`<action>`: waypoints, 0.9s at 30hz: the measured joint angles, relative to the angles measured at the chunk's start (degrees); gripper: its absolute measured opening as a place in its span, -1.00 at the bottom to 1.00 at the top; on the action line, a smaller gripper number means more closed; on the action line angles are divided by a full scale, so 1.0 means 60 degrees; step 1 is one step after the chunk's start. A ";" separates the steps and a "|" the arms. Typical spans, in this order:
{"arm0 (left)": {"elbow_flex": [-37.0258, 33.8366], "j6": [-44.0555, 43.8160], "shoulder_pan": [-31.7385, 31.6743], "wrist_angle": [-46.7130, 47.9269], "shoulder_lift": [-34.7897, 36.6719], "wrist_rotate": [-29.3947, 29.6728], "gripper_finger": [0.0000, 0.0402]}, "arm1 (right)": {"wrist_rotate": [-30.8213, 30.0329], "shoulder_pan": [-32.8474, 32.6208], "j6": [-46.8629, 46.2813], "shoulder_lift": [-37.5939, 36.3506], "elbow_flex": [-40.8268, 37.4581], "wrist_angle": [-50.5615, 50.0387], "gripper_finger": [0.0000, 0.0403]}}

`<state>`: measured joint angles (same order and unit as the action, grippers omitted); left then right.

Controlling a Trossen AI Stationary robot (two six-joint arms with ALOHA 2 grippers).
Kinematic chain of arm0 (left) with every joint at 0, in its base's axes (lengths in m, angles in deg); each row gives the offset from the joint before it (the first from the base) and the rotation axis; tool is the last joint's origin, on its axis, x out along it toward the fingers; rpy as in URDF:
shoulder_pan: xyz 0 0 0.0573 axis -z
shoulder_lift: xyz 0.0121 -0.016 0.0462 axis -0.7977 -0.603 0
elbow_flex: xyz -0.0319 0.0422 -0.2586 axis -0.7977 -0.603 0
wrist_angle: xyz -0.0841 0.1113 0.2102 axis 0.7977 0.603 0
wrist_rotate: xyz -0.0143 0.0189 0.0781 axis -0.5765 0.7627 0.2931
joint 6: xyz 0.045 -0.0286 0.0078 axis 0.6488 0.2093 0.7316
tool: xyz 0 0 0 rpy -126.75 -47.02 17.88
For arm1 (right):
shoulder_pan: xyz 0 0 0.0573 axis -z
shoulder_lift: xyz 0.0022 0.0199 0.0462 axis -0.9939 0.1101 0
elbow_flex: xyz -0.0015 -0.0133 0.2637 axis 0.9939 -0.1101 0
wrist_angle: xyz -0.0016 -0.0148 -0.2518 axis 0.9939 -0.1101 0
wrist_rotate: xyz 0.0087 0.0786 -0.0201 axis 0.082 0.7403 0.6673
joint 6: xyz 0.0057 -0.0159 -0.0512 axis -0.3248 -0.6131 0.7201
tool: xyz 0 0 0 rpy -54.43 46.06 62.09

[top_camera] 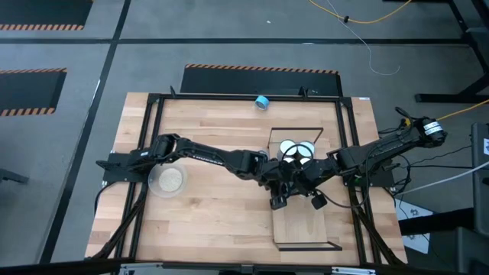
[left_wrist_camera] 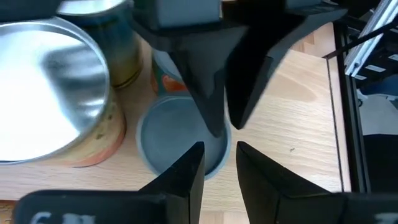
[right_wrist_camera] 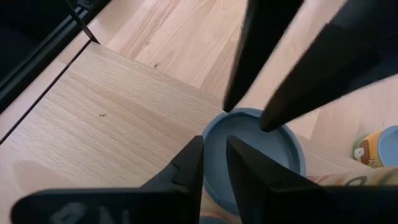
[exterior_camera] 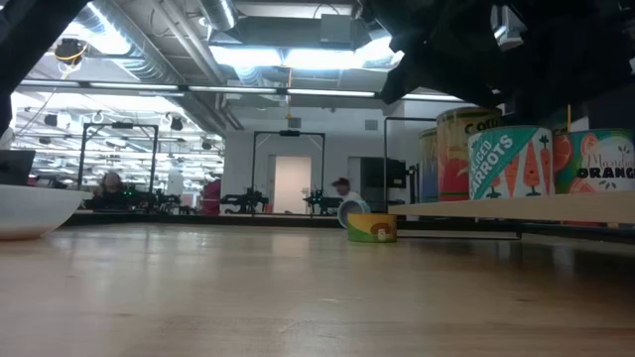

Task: Pick and place cans onto a shelf
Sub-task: Put the blue tuna can onto the shelf

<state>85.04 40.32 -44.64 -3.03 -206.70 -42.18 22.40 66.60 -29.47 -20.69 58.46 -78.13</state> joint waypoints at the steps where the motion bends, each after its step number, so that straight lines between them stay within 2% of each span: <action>1: 0.0000 0.0000 -0.0028 0.0007 0.0000 0.0003 -0.57 | 0.0002 0.0000 0.0008 0.0000 0.0000 0.0005 -0.63; 7: 0.0006 0.0009 -0.0346 0.0061 0.0041 -0.0240 -0.57 | 0.0002 -0.0005 0.0022 -0.0007 0.0476 -0.0290 -0.63; 10: 0.0203 0.0258 -0.0550 0.0230 0.0165 -0.0596 -0.57 | -0.0002 -0.0004 0.0038 -0.0007 0.1041 -0.1119 -0.63; 14: 0.0571 0.0891 -0.0754 0.0710 0.0504 -0.0540 -0.57 | -0.0002 -0.0004 0.0038 -0.0011 0.1925 -0.2661 -0.63; 19: 0.1536 0.1705 -0.1096 0.2156 0.0782 -0.0484 -0.57 | -0.0051 -0.0007 0.0042 -0.0093 0.2849 -0.4097 -0.63; 22: 0.2247 0.2187 -0.1359 0.3105 0.0874 -0.0095 -0.57 | -0.0072 -0.0004 0.0062 -0.0207 0.3299 -0.4453 -0.63; 27: 0.3106 0.3108 -0.1879 0.4618 0.1047 0.1186 -0.57 | -0.0078 -0.0002 0.0299 -0.0590 0.3654 -0.4888 -0.63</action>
<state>103.68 58.97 -55.91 24.68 -200.42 -35.07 21.93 66.58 -27.68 -24.23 80.38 -107.46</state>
